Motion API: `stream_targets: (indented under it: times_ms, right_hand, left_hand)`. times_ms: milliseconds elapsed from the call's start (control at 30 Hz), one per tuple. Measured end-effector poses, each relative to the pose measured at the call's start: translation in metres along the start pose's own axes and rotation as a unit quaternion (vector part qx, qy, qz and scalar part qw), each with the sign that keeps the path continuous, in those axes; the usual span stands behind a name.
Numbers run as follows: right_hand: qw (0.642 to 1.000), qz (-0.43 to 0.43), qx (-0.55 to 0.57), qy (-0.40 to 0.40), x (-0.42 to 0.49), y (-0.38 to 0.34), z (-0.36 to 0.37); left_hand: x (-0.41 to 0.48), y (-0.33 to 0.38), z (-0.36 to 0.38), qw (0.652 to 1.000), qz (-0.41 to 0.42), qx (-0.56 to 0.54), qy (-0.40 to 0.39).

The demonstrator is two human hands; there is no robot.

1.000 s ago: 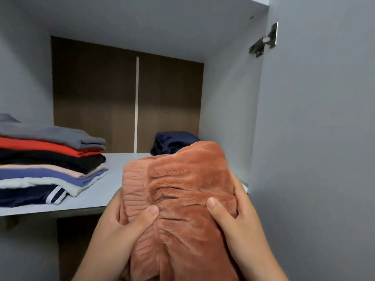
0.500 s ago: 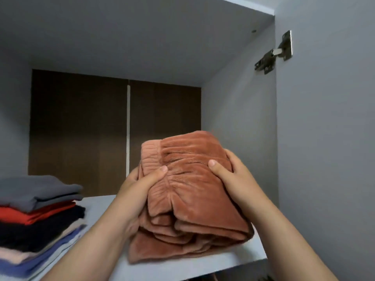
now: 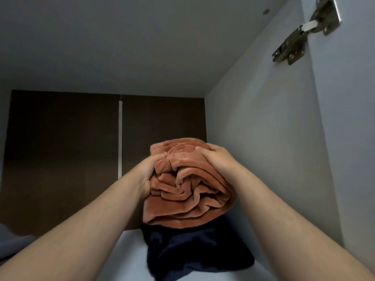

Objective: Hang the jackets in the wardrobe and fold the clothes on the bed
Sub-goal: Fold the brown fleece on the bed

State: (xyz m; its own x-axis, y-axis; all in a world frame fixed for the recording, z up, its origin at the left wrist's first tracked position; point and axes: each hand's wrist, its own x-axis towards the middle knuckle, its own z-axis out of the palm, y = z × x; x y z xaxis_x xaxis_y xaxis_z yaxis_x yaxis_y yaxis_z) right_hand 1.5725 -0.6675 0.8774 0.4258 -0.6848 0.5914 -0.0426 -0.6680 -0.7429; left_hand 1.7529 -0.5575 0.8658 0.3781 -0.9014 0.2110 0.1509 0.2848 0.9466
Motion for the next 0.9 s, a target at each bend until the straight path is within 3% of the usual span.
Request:
stream_targets:
  times_ms: [233, 433, 500, 567, 633, 667, 733, 800, 900]
  right_hand:
    - [0.998, 0.066, 0.004, -0.019, 0.037, 0.067, 0.026]
    - [0.977, 0.108, -0.155, -0.103, 0.038, 0.115, 0.035]
    - [0.972, 0.1, -0.191, -0.093, 0.049, 0.106, 0.034]
    - [0.97, 0.071, -0.218, -0.077, 0.061, 0.094, 0.038]
    - [0.966, 0.049, -0.232, -0.104, 0.067, 0.09, 0.047]
    - [0.962, 0.043, -0.242, -0.119, 0.068, 0.092, 0.051]
    - [0.965, 0.059, -0.218, -0.132, 0.068, 0.099, 0.056]
    - [0.966, 0.068, -0.208, -0.139, 0.07, 0.106, 0.058]
    - [0.946, 0.073, -0.269, -0.167, 0.077, 0.114, 0.067]
  left_hand:
    - [0.075, -0.04, -0.034, 0.988, -0.053, 0.147, 0.004]
    - [0.098, -0.066, -0.049, 0.958, -0.053, 0.279, 0.031]
    - [0.104, -0.056, -0.045, 0.917, 0.004, 0.387, 0.096]
    - [0.103, -0.035, -0.037, 0.825, 0.151, 0.512, 0.184]
    - [0.097, -0.022, -0.019, 0.795, 0.28, 0.527, 0.106]
    - [0.097, -0.022, -0.012, 0.794, 0.273, 0.543, 0.036]
    - [0.103, -0.036, -0.005, 0.765, 0.173, 0.618, -0.057]
    - [0.114, -0.053, -0.013, 0.74, 0.1, 0.663, -0.052]
    - [0.128, -0.067, -0.033, 0.767, 0.065, 0.637, -0.046]
